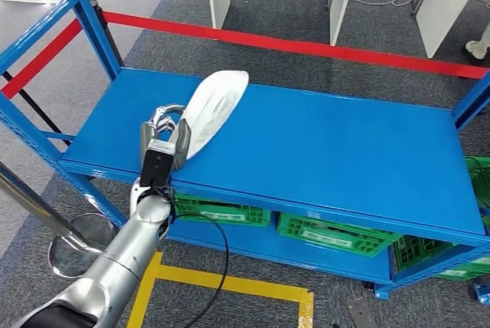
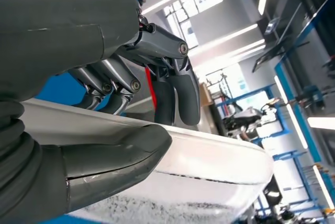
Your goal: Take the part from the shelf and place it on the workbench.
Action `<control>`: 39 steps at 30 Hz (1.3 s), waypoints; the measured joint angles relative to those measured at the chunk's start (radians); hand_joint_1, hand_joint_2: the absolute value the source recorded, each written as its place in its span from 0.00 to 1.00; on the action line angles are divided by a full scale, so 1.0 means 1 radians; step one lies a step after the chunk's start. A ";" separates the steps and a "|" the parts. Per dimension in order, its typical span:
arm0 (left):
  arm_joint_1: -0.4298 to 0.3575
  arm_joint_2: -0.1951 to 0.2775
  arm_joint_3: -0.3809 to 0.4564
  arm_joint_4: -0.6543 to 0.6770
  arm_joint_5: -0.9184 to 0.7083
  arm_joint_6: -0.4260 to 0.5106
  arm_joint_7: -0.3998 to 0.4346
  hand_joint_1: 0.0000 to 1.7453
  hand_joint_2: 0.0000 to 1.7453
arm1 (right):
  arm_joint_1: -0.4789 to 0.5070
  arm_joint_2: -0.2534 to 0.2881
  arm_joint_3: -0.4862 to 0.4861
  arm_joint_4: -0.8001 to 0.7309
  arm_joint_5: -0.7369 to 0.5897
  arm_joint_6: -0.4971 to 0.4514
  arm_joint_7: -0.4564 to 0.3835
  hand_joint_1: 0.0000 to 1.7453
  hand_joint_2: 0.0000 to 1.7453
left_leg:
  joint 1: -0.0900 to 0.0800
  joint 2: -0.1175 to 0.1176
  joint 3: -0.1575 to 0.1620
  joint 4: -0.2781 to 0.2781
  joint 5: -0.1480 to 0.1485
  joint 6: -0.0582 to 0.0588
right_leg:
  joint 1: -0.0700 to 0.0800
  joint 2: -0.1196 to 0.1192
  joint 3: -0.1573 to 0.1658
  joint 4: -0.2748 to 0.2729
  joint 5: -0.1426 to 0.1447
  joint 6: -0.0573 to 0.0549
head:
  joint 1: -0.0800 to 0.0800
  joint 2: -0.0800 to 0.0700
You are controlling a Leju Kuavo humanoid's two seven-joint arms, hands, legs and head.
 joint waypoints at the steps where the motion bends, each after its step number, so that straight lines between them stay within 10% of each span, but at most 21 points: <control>1: 0.000 0.000 0.000 0.007 0.004 -0.004 -0.008 1.00 1.00 | 0.000 0.000 0.000 0.000 0.001 0.001 0.001 0.00 1.00 | 0.000 0.000 0.000 0.000 0.000 0.000 | 0.000 0.000 0.000 0.000 0.000 0.000 | 0.000 0.000; 18: 0.002 0.008 0.031 -0.055 -0.087 0.042 -0.018 1.00 1.00 | -0.003 0.000 0.002 0.000 0.018 0.016 0.012 0.00 1.00 | 0.000 0.000 -0.001 0.000 0.000 0.000 | 0.000 -0.001 0.000 0.000 0.000 0.000 | 0.000 0.000; 39: -0.104 0.025 -0.039 0.298 -0.357 0.044 0.123 1.00 1.00 | -0.008 0.000 0.011 0.000 0.033 0.030 0.021 0.00 1.00 | 0.000 0.000 -0.001 0.000 0.000 0.000 | 0.000 0.000 -0.001 0.000 0.000 0.000 | 0.000 0.000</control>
